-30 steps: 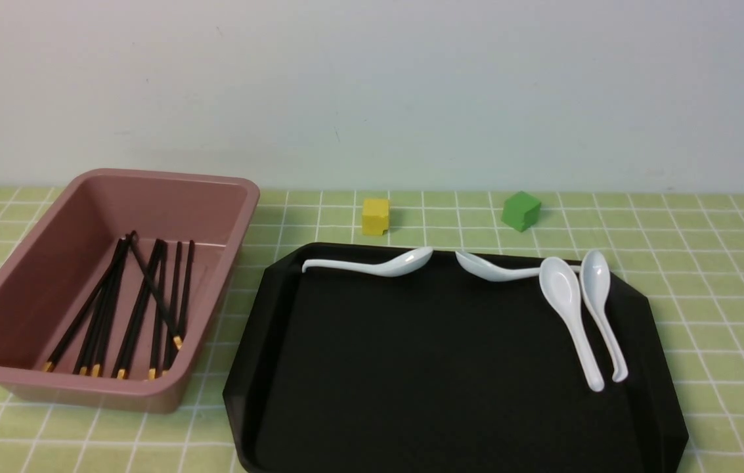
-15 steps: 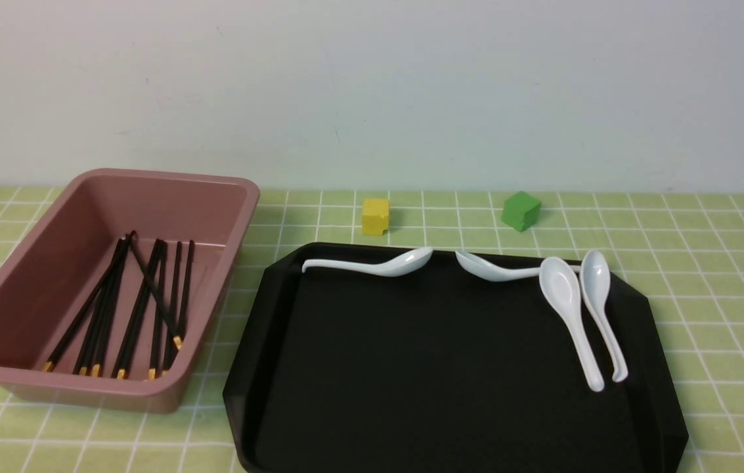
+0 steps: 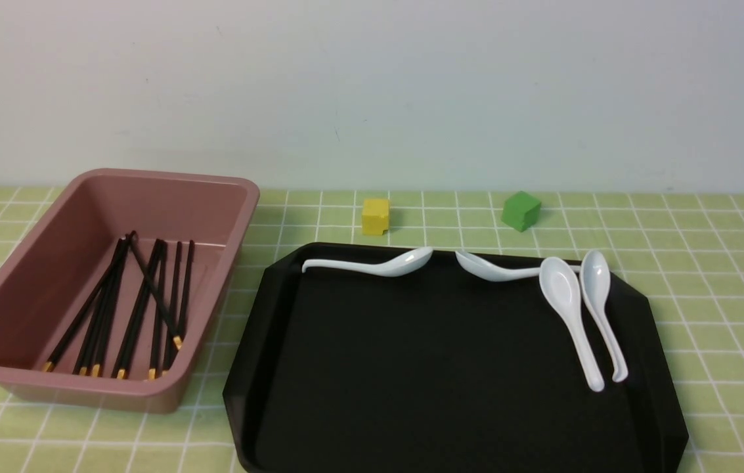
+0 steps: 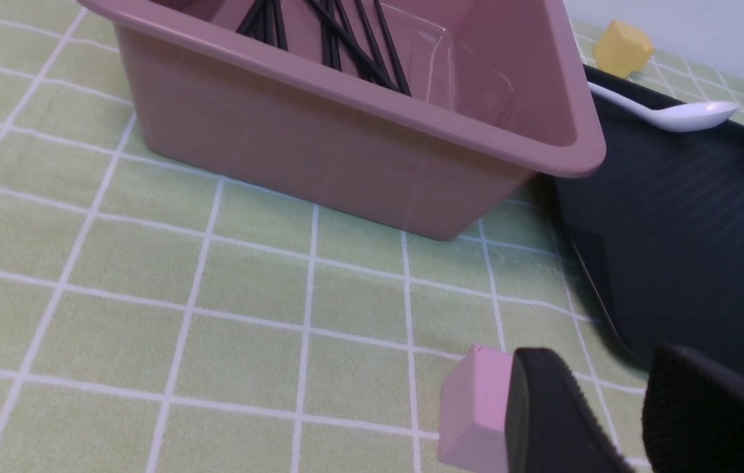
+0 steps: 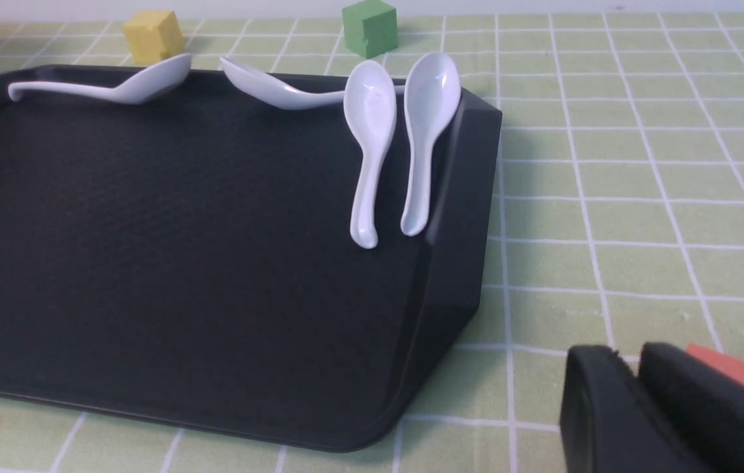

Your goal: On green tablecloth take chopsticks from black tray and put them in box.

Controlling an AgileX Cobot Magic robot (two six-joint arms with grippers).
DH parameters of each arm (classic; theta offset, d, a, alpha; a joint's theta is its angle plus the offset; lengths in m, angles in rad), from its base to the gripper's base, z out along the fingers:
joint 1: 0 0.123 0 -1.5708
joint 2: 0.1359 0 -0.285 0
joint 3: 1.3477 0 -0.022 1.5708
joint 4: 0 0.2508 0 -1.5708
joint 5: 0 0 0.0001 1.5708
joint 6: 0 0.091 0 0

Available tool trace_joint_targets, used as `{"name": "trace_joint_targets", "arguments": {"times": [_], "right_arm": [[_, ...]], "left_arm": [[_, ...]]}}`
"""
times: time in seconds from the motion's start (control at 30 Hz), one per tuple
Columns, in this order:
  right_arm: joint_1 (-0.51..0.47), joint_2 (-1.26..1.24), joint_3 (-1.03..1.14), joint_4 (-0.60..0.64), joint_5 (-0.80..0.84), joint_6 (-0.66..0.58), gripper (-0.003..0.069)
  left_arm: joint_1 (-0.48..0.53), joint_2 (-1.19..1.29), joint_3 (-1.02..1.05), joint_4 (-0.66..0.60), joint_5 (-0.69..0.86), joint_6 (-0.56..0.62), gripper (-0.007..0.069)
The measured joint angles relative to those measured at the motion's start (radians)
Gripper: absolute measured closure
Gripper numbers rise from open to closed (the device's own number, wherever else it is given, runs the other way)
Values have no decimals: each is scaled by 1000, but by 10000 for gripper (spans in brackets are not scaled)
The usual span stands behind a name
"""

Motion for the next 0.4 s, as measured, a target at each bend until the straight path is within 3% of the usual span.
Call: {"name": "trace_joint_targets", "arguments": {"times": [0.4], "right_arm": [[0,0,0,-1,0,0,538]], "left_arm": [[0,0,0,0,0,0,386]]}}
